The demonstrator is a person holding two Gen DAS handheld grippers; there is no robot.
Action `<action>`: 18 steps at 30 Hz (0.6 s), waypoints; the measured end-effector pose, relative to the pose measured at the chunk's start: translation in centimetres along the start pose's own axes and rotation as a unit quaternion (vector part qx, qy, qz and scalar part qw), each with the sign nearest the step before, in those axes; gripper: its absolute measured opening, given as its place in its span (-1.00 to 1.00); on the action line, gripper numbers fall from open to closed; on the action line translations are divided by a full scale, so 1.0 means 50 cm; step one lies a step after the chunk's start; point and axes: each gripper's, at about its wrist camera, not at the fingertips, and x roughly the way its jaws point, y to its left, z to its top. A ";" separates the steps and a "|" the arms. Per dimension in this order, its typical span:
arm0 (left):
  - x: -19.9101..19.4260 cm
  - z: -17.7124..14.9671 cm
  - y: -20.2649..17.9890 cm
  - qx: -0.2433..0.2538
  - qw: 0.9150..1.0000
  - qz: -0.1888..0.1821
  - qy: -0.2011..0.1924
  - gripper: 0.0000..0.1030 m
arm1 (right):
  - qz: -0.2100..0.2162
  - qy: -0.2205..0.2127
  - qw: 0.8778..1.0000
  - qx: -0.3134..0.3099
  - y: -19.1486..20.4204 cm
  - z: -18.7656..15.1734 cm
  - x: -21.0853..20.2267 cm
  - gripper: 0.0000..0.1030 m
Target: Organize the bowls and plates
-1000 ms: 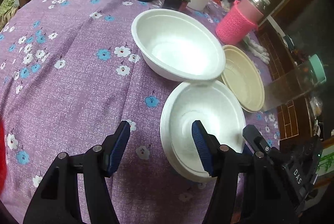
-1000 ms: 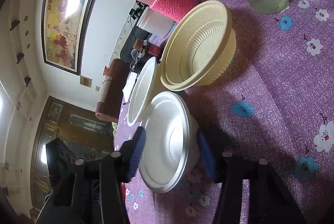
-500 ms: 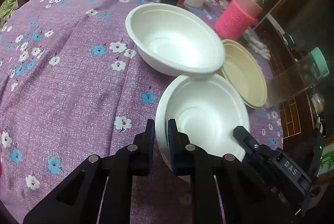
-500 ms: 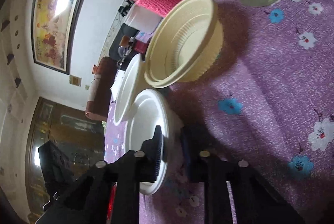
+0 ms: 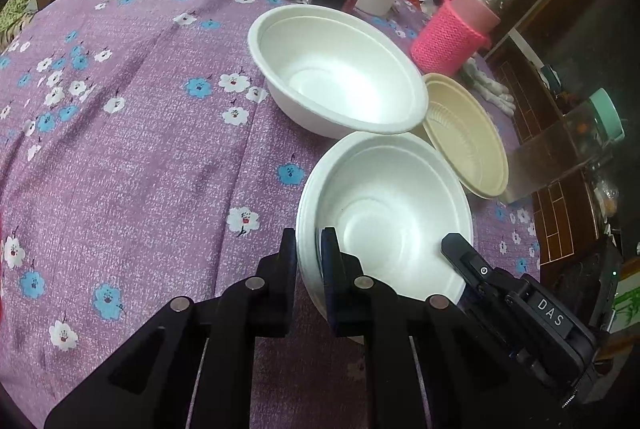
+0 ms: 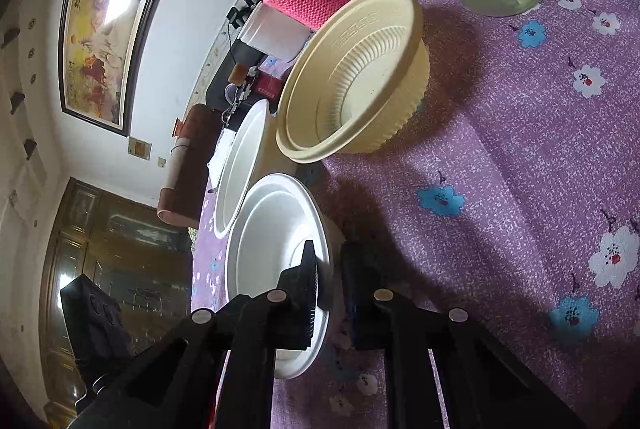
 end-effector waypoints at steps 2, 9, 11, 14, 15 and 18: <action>-0.005 -0.003 0.008 -0.002 1.000 -0.001 0.004 -0.82 | 0.002 0.005 1.000 0.000 0.002 -0.005 0.001 -0.78; -0.013 -0.022 0.036 -0.005 1.000 -0.010 0.024 -0.82 | -0.003 0.027 1.000 0.007 0.011 -0.052 0.008 -0.82; -0.019 -0.028 0.045 -0.005 1.000 -0.014 0.026 -0.82 | -0.005 0.025 1.000 0.006 0.018 -0.065 0.005 -0.82; -0.034 -0.034 0.055 -0.003 1.000 -0.018 0.022 -0.82 | -0.007 0.027 1.000 0.008 0.026 -0.086 0.002 -0.82; -0.039 -0.036 0.058 -0.001 1.000 -0.019 0.019 -0.82 | -0.004 0.026 1.000 0.010 0.029 -0.094 -0.002 -0.82; -0.054 -0.044 0.064 0.009 1.000 -0.017 0.013 -0.82 | -0.004 0.023 1.000 0.010 0.039 -0.119 -0.011 -0.82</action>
